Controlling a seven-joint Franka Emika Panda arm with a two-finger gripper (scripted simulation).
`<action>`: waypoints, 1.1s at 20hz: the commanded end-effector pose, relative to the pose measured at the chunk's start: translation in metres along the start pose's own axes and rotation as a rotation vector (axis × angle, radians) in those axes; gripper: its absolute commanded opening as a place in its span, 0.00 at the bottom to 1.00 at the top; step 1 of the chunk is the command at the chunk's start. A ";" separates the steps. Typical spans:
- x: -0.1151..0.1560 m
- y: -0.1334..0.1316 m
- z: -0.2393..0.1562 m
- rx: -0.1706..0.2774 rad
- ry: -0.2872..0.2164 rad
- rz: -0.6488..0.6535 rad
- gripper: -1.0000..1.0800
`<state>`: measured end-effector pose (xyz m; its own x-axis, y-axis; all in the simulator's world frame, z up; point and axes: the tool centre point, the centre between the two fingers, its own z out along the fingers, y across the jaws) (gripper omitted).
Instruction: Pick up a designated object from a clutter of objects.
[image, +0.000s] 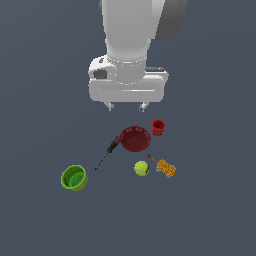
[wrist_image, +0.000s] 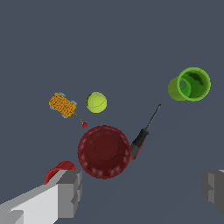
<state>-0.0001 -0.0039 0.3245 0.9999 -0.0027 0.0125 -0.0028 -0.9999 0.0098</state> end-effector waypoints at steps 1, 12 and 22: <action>0.000 0.000 0.000 0.000 0.000 0.000 0.96; -0.007 0.013 0.009 0.025 -0.033 0.022 0.96; 0.007 -0.001 0.032 0.011 -0.031 -0.079 0.96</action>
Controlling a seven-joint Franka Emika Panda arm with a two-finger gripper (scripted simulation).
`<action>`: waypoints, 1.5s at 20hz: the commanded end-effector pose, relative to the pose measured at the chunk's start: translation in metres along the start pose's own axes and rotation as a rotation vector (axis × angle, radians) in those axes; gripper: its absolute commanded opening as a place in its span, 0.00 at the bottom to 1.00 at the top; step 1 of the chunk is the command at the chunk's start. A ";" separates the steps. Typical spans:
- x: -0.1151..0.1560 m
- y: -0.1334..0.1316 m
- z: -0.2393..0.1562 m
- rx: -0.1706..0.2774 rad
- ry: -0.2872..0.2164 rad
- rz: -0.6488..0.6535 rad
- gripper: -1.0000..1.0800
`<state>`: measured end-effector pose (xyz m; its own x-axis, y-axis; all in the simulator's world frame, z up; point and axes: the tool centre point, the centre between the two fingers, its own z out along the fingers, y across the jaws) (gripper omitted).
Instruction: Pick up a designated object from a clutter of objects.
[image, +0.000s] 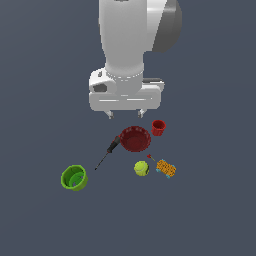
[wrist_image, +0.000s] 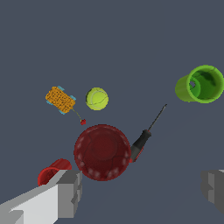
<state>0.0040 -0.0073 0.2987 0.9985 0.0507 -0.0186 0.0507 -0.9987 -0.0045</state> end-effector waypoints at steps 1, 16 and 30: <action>0.007 -0.006 0.011 -0.006 -0.001 -0.046 0.96; 0.059 -0.090 0.142 -0.035 0.002 -0.572 0.96; 0.066 -0.153 0.228 -0.014 0.014 -0.893 0.96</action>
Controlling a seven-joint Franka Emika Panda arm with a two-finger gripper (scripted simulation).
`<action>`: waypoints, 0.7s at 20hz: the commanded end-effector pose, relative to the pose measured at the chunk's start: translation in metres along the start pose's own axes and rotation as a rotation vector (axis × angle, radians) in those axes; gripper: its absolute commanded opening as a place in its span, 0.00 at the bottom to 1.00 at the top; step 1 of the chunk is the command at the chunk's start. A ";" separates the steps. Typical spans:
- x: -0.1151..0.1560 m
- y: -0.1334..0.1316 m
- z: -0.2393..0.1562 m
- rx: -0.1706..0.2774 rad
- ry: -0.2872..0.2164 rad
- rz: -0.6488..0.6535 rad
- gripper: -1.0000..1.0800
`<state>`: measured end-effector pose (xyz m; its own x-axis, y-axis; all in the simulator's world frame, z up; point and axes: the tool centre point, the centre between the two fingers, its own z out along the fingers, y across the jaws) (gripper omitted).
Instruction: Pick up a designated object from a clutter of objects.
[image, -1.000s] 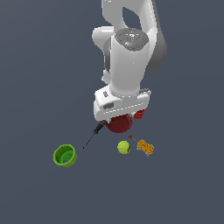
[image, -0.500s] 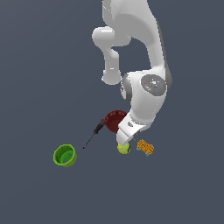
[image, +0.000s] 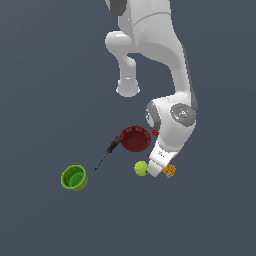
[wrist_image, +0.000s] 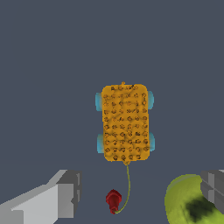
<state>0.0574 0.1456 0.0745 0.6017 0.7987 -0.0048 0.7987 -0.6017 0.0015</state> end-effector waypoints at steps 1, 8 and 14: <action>0.004 -0.003 0.007 0.001 0.004 -0.026 0.96; 0.004 -0.004 0.011 0.002 0.003 -0.029 0.96; 0.004 -0.005 0.035 0.002 0.004 -0.033 0.96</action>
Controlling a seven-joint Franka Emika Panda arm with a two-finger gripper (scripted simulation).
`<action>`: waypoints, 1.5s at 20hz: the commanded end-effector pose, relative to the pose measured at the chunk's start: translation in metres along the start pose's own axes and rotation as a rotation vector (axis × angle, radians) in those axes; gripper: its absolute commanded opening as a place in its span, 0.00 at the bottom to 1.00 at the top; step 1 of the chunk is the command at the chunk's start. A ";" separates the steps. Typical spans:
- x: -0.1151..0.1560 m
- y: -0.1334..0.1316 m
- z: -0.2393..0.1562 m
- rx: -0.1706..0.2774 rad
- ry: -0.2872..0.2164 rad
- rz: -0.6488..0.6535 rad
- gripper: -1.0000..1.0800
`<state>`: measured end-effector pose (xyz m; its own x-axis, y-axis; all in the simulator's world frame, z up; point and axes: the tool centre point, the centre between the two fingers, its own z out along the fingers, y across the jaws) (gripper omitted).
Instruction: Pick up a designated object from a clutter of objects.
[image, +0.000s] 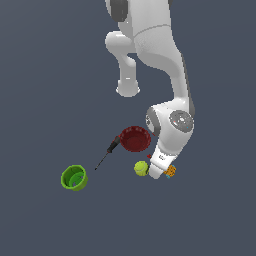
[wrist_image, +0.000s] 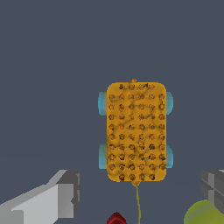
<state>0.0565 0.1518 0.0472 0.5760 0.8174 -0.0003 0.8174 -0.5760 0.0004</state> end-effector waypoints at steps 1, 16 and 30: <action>0.000 -0.001 0.013 0.001 0.000 -0.002 0.96; 0.001 0.000 0.032 0.000 0.000 -0.004 0.00; -0.017 0.001 0.014 0.000 0.000 -0.003 0.00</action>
<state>0.0494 0.1415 0.0284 0.5735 0.8192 -0.0017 0.8192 -0.5735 -0.0004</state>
